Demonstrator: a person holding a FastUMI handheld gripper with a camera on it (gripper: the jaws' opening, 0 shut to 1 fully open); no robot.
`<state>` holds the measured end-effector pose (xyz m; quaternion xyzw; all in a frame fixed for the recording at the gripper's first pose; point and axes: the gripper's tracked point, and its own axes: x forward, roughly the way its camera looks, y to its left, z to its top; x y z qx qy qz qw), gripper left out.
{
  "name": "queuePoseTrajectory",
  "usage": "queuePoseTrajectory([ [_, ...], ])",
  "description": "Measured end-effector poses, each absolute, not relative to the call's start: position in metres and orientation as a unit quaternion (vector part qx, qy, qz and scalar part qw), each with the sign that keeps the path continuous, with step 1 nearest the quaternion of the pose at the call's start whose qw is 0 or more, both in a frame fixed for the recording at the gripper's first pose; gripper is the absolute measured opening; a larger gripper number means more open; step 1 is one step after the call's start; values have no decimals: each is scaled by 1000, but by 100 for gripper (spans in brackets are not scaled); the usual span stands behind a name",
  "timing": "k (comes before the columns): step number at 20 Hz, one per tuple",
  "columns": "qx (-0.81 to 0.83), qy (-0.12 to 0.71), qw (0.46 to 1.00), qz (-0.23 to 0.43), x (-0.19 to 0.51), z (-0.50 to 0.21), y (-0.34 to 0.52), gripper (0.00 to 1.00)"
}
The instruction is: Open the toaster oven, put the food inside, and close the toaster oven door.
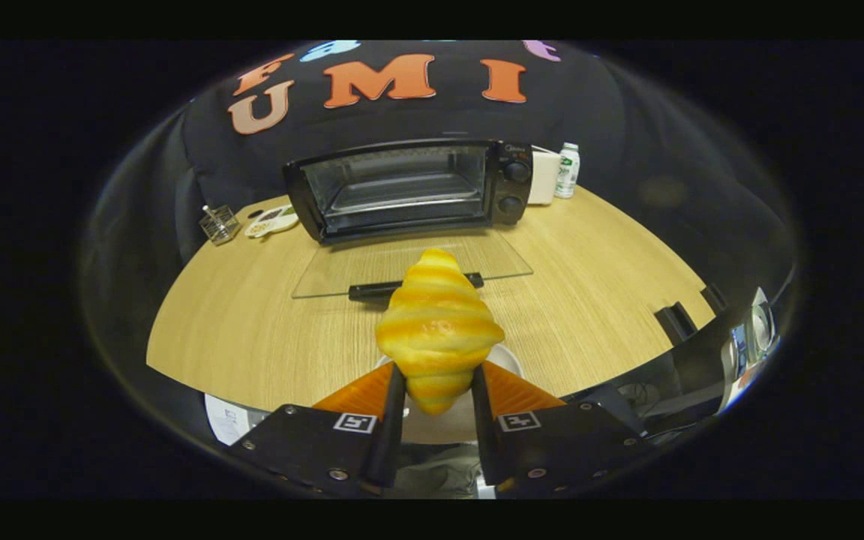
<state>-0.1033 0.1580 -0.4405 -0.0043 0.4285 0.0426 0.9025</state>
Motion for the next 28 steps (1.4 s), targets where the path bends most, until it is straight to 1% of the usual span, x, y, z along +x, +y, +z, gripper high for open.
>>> queuePoseTrajectory([
  [5, -19, 403, 913, 63, -65, -409, 162, 44],
  [12, -37, 395, 913, 96, -8, -392, 175, 44],
  [19, -56, 402, 906, 120, 45, -398, 191, 44],
  [28, -85, 430, 889, 129, 93, -426, 204, 44],
])
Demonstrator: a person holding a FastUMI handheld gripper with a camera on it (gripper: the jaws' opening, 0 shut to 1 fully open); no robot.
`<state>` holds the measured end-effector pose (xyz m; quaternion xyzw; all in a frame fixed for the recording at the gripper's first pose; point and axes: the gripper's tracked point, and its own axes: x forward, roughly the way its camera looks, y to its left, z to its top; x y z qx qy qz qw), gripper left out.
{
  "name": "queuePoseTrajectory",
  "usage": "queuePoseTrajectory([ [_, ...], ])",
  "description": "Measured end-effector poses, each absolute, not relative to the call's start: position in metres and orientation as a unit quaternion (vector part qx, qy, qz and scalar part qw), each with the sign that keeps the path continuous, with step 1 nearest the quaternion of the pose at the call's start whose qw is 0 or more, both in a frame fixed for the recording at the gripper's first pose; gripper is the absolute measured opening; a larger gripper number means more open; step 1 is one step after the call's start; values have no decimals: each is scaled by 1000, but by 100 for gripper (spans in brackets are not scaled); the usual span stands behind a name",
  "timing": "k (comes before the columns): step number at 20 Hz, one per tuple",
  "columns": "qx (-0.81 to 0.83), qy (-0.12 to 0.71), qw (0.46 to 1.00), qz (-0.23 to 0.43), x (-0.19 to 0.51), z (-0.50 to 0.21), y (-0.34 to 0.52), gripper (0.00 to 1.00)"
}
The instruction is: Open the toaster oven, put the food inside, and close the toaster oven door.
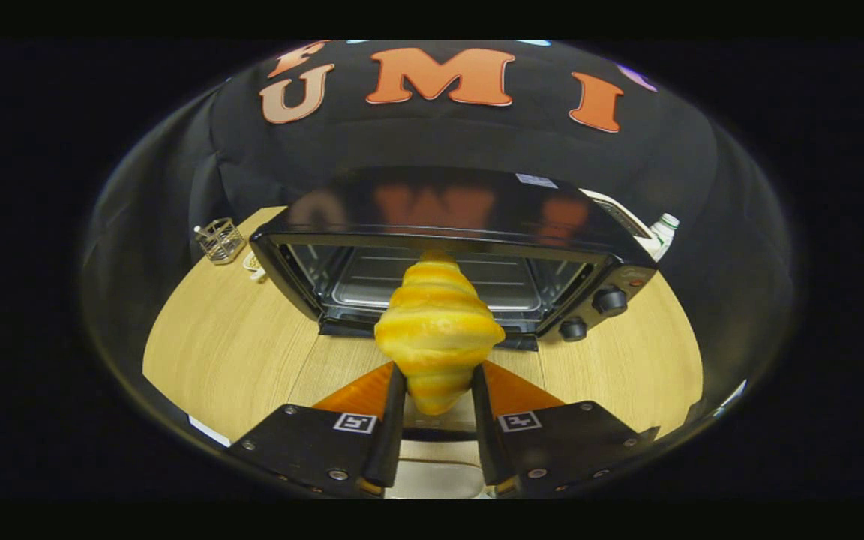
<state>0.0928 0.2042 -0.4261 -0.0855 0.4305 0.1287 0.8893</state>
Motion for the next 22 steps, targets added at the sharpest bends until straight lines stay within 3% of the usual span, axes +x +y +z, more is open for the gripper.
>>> queuePoseTrajectory([
  [15, 42, 428, 882, 190, 143, -447, 248, 44],
  [22, 94, 443, 876, 164, 150, -463, 237, 44],
])
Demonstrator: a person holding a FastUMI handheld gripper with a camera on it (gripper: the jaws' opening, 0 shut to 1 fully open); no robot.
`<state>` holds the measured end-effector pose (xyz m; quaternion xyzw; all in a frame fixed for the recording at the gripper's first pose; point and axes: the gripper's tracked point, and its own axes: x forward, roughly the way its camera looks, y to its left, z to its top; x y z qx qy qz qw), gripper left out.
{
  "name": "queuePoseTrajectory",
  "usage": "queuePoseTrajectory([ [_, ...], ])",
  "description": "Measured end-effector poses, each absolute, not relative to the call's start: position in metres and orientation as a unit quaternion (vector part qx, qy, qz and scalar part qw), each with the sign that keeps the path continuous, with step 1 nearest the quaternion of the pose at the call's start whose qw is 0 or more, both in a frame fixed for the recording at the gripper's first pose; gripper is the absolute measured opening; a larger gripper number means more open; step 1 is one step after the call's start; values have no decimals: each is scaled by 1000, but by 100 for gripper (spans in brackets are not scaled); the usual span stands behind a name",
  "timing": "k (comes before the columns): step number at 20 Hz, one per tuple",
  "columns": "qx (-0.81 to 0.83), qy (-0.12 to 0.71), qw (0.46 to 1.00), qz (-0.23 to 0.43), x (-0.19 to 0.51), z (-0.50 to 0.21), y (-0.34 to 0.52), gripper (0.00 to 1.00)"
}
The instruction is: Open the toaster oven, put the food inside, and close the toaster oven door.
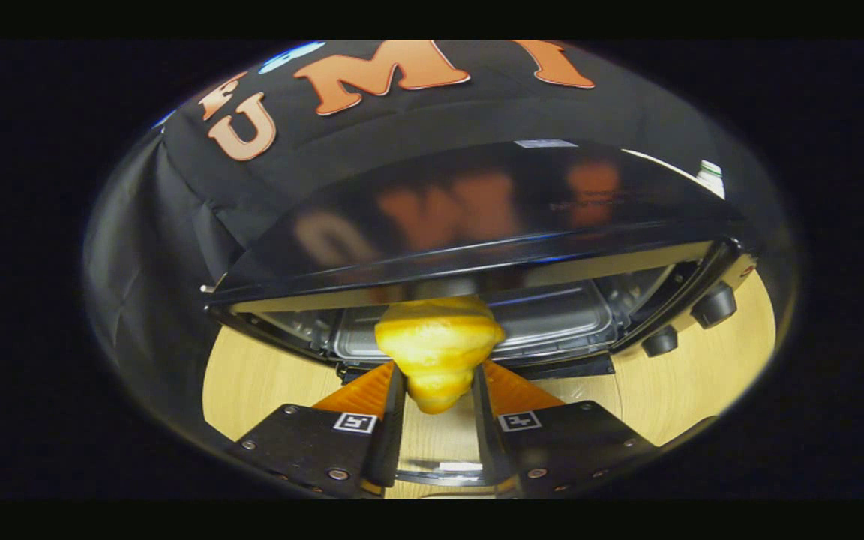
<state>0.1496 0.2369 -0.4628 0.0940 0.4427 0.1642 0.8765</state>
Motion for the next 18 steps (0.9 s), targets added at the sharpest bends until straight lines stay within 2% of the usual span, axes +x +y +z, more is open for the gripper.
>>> queuePoseTrajectory([
  [4, 150, 420, 880, 162, 170, -448, 241, 44],
  [8, 186, 422, 870, 175, 176, -456, 253, 52],
  [12, 225, 409, 868, 171, 193, -461, 262, 55],
  [14, 233, 399, 870, 173, 194, -458, 265, 63],
  [18, 217, 377, 885, 166, 183, -451, 257, 89],
])
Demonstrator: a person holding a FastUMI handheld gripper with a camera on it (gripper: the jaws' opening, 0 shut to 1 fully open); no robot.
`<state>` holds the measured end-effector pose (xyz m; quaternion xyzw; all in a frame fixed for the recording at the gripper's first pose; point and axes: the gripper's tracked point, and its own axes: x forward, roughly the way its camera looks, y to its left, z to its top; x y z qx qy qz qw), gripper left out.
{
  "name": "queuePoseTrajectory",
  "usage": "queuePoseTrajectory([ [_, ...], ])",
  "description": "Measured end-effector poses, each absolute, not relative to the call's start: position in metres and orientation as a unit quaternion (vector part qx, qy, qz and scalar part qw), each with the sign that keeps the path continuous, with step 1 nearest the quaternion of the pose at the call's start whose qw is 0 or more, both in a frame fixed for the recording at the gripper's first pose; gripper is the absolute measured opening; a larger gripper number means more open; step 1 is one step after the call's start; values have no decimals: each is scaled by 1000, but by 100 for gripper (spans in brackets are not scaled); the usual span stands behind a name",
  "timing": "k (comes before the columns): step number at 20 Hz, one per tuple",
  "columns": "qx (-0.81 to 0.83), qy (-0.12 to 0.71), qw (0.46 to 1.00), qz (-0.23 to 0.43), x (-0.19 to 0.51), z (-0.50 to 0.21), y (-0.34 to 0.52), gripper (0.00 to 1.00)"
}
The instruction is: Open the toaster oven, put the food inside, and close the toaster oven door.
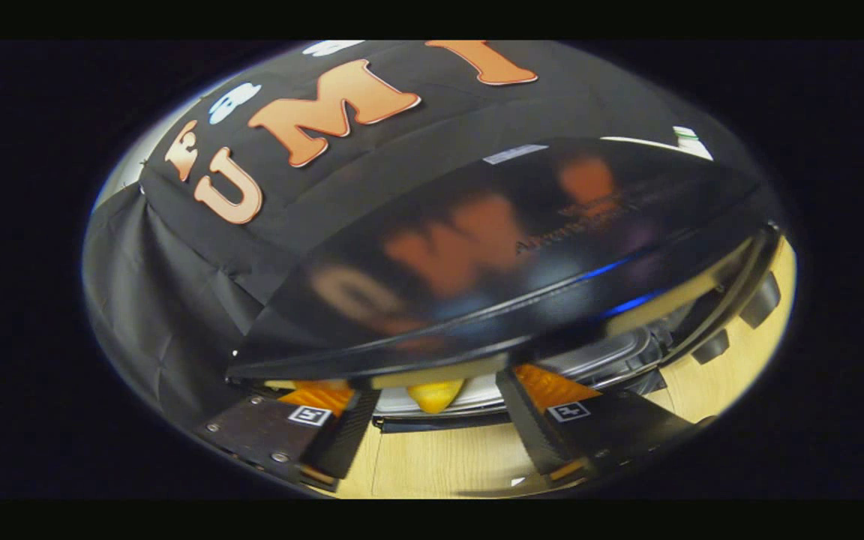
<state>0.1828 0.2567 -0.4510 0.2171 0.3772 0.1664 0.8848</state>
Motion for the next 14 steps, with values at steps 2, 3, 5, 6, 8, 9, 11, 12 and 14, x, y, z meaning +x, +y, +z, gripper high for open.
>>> queuePoseTrajectory([
  [2, 214, 372, 888, 164, 166, -444, 251, 97],
  [3, 210, 371, 890, 164, 154, -441, 247, 98],
  [5, 203, 367, 892, 166, 129, -435, 238, 98],
  [6, 196, 366, 894, 166, 117, -433, 233, 98],
  [8, 186, 360, 900, 162, 93, -427, 219, 98],
  [9, 186, 355, 902, 159, 81, -423, 211, 98],
  [11, 189, 349, 905, 152, 55, -414, 196, 98],
  [12, 186, 349, 907, 148, 43, -415, 189, 98],
  [14, 171, 353, 910, 132, 23, -424, 175, 98],
])
